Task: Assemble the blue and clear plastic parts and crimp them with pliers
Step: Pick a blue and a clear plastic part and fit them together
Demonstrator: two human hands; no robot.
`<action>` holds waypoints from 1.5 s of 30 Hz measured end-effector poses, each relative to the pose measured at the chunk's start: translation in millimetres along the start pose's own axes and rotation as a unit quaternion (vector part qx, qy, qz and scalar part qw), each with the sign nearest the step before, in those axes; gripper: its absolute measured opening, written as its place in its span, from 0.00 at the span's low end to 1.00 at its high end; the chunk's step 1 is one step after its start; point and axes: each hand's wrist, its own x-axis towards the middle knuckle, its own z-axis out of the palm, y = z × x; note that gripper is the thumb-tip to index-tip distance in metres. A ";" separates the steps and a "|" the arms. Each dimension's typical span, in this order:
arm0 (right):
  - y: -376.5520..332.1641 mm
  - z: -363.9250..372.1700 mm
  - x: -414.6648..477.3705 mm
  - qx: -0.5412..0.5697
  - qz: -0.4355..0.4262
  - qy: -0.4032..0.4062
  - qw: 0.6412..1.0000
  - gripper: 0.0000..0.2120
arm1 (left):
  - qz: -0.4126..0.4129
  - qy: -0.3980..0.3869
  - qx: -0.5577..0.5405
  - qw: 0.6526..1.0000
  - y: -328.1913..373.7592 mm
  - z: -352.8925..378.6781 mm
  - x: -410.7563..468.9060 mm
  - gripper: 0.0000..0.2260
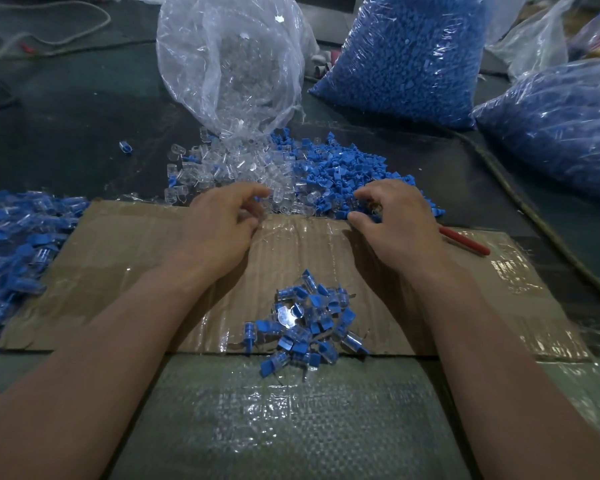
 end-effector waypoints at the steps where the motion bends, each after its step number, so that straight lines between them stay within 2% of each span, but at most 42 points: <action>1: -0.1 0.2 0.1 0.001 0.000 0.000 1.000 0.17 | -0.004 0.009 -0.021 1.000 0.9 -0.2 -0.6 0.18; 5: 0.8 -0.2 0.5 0.004 0.000 0.002 1.000 0.16 | -0.016 0.063 -0.037 0.997 0.1 -0.1 0.4 0.22; 11: 0.4 1.1 0.2 -0.002 -0.005 0.001 1.000 0.16 | -0.024 -0.066 0.069 0.995 -3.0 3.1 3.7 0.22; 15: 0.2 1.7 0.1 -0.001 -0.008 -0.001 1.000 0.16 | -0.020 -0.083 0.085 0.993 -1.1 2.8 3.3 0.20; 20: 0.9 2.2 -0.2 -0.002 -0.008 -0.002 1.000 0.16 | -0.060 -0.055 0.082 0.993 -4.0 5.6 5.3 0.18; 26: 0.8 2.1 -0.6 -0.002 -0.006 -0.002 1.000 0.17 | -0.043 -0.043 0.066 0.996 -6.0 6.8 5.5 0.17; 32: 2.5 0.6 0.3 -0.024 0.011 -0.012 1.000 0.19 | -0.070 0.051 -0.011 0.996 -1.8 2.6 0.2 0.22; 37: 3.3 3.8 2.0 -0.060 0.020 -0.052 0.997 0.20 | -0.033 0.059 -0.020 0.997 4.1 -0.6 1.5 0.13; 42: -2.5 10.4 8.1 -0.054 0.020 -0.035 0.998 0.11 | -0.018 0.033 -0.065 0.997 10.7 0.3 -3.7 0.02; 45: -4.4 13.7 10.5 -0.054 0.024 -0.032 0.998 0.08 | -0.041 0.017 -0.147 0.988 13.6 -0.5 -5.9 0.02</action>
